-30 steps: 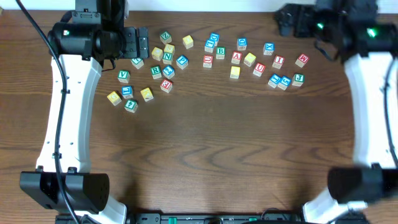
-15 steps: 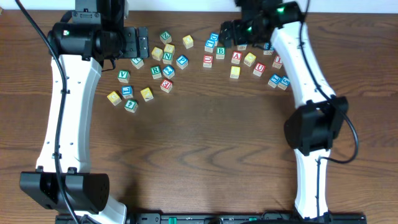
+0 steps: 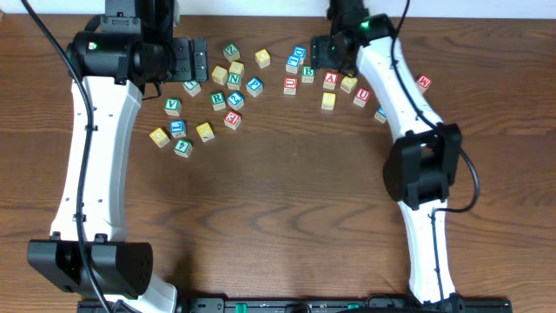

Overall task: Spell out AI2
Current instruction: 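Move the right gripper over the red A block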

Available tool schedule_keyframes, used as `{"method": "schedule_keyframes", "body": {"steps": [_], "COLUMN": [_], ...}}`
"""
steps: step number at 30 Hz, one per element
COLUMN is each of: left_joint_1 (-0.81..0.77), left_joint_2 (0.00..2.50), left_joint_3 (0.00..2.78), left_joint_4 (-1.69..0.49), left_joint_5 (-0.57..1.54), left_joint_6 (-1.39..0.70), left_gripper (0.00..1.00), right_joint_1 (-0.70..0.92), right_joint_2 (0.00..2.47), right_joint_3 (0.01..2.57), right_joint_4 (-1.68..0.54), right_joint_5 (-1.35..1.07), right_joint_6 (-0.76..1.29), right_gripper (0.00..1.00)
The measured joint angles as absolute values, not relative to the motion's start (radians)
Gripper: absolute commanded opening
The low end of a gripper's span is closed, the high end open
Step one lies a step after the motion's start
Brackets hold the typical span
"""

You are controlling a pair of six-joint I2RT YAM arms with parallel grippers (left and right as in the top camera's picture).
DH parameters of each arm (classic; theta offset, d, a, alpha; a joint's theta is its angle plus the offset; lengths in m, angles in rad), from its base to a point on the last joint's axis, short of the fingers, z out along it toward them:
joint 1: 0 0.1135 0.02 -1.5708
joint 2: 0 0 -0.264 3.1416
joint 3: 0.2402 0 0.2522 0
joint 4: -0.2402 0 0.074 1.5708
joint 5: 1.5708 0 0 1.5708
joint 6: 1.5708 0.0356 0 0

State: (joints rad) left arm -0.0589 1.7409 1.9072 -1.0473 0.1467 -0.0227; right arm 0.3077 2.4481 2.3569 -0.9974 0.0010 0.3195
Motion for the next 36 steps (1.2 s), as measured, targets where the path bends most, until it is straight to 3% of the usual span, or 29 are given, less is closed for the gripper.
{"method": "schedule_keyframes", "body": {"steps": [6,26,36], "left_joint_1": [-0.059,-0.059,-0.059], "left_joint_2": [1.741,1.741,1.741], "left_joint_3": [1.907,1.907,1.907], "left_joint_4": [-1.047,-1.047,-1.047], "left_joint_5": [0.147,0.147,0.147], "left_joint_6": [-0.023,-0.023,-0.023], "left_gripper": [0.98,0.98,0.98], "right_joint_1": [0.352,0.364,0.364], "right_joint_2": [2.498,2.556,2.563], "right_joint_3": [2.357,2.357,2.357], "right_joint_4": [-0.997,-0.989,-0.982], "right_joint_5": [0.106,0.175,0.196], "right_joint_6": [0.4,0.468,0.492], "right_gripper": [0.65,0.65,0.6]}}
